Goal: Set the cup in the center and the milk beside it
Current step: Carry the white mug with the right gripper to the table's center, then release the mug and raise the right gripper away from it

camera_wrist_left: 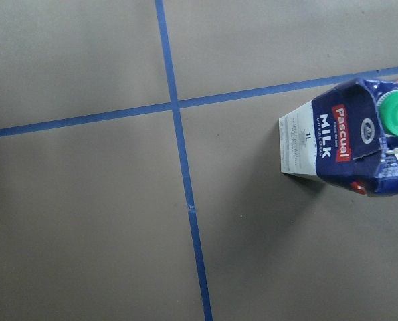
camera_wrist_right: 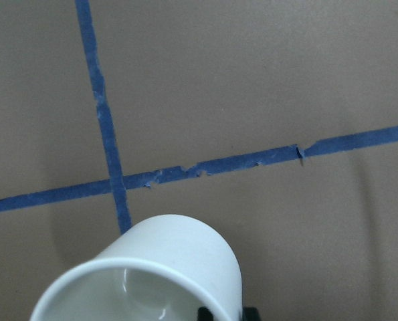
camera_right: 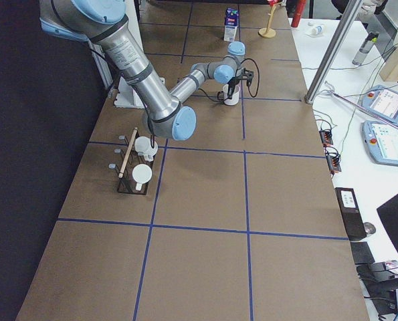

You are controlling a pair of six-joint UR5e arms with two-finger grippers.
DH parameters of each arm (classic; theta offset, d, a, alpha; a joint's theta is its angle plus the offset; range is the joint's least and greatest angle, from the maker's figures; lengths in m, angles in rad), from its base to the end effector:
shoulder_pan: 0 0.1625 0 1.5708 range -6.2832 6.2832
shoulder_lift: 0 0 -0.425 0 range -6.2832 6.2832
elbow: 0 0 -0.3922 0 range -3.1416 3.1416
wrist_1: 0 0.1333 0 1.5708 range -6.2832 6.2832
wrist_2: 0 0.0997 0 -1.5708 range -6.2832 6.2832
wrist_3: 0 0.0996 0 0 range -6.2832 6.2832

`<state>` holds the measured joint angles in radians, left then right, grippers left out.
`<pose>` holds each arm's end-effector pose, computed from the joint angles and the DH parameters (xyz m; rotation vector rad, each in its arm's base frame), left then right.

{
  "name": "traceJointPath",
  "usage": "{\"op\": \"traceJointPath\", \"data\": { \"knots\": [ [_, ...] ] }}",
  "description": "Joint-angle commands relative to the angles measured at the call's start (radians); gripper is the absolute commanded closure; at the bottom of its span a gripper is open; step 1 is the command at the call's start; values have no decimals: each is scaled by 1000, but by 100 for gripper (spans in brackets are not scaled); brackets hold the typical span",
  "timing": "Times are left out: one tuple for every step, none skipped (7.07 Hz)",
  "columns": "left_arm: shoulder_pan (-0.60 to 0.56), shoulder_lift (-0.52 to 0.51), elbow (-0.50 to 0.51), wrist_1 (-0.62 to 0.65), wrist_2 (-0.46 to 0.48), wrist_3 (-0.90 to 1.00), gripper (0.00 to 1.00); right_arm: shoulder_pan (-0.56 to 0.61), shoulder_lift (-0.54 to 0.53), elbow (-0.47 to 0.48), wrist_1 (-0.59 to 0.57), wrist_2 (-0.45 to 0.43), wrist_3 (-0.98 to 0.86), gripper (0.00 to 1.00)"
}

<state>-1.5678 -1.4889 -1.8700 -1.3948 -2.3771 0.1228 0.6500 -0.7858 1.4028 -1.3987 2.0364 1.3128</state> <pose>-0.0601 -0.4509 0.5663 0.0873 0.8030 0.1355 -0.5464 -0.5266 0.2282 -0.0567 -0.8894 0.1821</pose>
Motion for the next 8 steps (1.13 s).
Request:
{"op": "traceJointPath", "data": {
  "knots": [
    [32, -61, -24, -1, -7, -175, 0, 26, -13, 87, -2, 10, 0, 0],
    [111, -118, -9, 0, -13, -233, 0, 118, -114, 240, -11, 104, -3, 0],
    [177, -178, 20, 0, -11, -312, 0, 219, -242, 349, -3, 228, -27, 0],
    [216, -226, 49, -1, -13, -356, 0, 273, -335, 416, -3, 270, -118, 0],
    [251, -250, 93, -27, -11, -376, 0, 278, -375, 435, -2, 272, -160, 0],
    [253, -251, 127, -70, -8, -376, 0, 277, -377, 435, -2, 265, -161, 0],
    [253, -248, 153, -79, -5, -373, 0, 275, -379, 436, -2, 260, -158, 0],
    [255, -251, 176, -102, -5, -376, 0, 273, -380, 436, 0, 257, -158, 0]
  ]
}}
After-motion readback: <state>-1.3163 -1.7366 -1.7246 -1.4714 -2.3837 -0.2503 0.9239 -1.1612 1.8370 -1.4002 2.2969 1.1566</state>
